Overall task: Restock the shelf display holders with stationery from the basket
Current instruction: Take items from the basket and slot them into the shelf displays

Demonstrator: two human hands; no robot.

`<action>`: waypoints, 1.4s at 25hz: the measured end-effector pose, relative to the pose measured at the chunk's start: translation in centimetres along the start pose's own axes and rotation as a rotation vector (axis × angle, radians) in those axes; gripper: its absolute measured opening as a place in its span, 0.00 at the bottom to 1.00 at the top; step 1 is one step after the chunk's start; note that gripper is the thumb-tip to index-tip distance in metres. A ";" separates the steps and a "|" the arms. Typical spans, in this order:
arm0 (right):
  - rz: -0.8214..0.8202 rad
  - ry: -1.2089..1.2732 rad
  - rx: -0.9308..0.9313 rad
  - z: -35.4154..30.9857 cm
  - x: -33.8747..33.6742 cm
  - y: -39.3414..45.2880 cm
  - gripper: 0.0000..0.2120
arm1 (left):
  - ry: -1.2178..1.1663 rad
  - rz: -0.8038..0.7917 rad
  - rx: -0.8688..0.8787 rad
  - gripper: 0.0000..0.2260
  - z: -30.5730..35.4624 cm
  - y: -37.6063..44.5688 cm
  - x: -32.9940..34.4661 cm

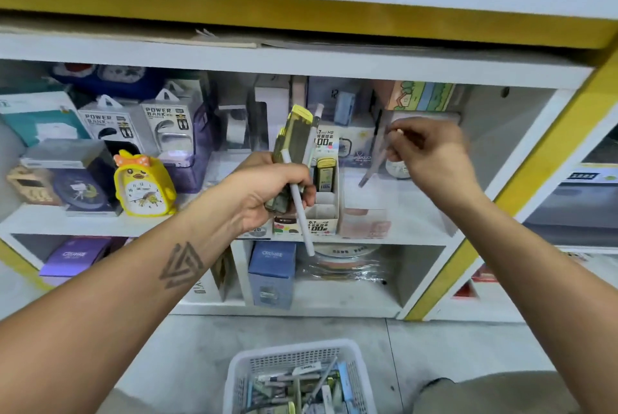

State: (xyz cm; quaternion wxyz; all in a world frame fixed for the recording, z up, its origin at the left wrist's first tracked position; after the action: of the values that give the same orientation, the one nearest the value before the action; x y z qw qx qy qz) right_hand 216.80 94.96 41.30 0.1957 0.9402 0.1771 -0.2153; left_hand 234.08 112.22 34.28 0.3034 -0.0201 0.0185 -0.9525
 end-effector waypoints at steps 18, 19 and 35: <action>0.015 -0.328 -0.128 0.5 6.2 2.2 0.03 | -0.019 -0.007 -0.036 0.10 -1.8 2.8 1.3; 0.014 -0.345 -0.142 0.5 6.3 2.2 0.03 | -0.018 -0.013 -0.032 0.11 -1.7 2.8 1.3; -0.278 -0.595 -0.051 2.3 9.1 0.7 0.25 | -0.002 -0.016 -0.029 0.13 -1.3 1.6 0.3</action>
State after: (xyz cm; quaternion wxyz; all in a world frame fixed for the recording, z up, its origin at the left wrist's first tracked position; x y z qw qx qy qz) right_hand 223.98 95.61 35.23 0.2311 0.7977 0.2442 -0.5006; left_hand 234.66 110.79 32.92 0.2956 -0.0256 0.0317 -0.9544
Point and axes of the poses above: each hand's wrist, its own y-axis towards the middle knuckle, its own x-axis out of the palm, z = x × y, the point moved 9 cm from there along y, towards the middle knuckle, and after that the axes turned 14 degrees about x, right-handed, at the moved point
